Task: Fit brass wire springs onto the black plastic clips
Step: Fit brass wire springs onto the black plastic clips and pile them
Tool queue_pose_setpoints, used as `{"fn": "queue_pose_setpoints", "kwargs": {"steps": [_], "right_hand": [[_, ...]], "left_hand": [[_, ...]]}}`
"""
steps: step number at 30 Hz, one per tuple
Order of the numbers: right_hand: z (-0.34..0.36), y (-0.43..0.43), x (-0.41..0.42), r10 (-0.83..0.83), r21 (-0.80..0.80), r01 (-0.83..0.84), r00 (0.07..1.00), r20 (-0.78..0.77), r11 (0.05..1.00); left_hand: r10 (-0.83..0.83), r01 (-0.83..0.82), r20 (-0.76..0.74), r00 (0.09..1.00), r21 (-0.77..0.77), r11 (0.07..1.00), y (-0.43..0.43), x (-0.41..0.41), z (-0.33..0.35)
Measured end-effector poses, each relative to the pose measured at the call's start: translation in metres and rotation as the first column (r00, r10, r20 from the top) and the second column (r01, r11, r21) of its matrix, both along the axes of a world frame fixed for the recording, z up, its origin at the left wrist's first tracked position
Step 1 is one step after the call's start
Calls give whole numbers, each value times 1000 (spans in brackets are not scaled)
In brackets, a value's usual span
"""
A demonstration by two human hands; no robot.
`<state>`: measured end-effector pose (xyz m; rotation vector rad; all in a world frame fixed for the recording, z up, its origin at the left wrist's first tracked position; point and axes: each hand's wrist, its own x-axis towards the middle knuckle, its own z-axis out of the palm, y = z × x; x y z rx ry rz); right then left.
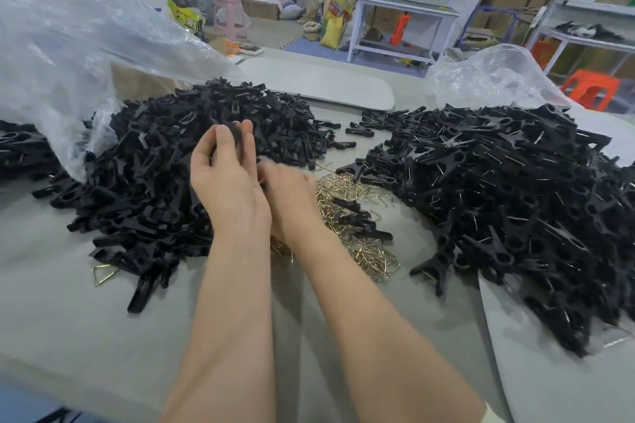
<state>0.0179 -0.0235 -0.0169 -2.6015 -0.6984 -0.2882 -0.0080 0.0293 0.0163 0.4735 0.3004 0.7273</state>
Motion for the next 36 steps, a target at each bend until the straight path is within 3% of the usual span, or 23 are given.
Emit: {"fn": "queue_pose_setpoints", "kwargs": {"steps": [1, 3, 6, 8, 10, 12, 14, 20, 23, 28, 36], "right_hand": [[4, -6, -1, -42, 180, 48, 998, -39, 982], [14, -23, -1, -52, 528, 151, 979, -197, 836], [23, -61, -1, 13, 748, 299, 925, -380, 593], [21, -84, -3, 65, 776, 310, 910, -409, 549], [16, -100, -7, 80, 768, 303, 906, -416, 565], [12, -107, -8, 60, 757, 316, 905, -422, 572], [10, -109, -6, 21, 757, 344, 904, -426, 556], [5, -109, -4, -22, 779, 442, 875, -483, 445], [5, -108, -5, 3, 782, 440, 871, -492, 440], [3, -102, -6, -18, 743, 386, 893, -450, 547], [6, -101, -7, -76, 730, 352, 921, -383, 586]], "left_hand": [[-20, 20, -28, 999, 21, 1000, 0, 2, -2], [-67, 83, -135, 989, 113, 990, -5, 7, -8], [-164, 256, -301, 939, 300, 919, -21, 13, -19], [-218, 374, -362, 906, 448, 812, -32, 14, -25], [-243, 458, -408, 880, 595, 660, -38, 14, -29], [-305, 528, -433, 848, 650, 546, -41, 12, -29], [-376, 579, -441, 815, 650, 492, -43, 11, -29], [-320, 617, -531, 785, 716, 326, -45, 10, -31], [-310, 636, -557, 771, 701, 322, -44, 11, -33], [-323, 641, -554, 767, 664, 384, -46, 12, -35], [-217, 565, -523, 825, 745, 355, -44, 13, -35]]}}
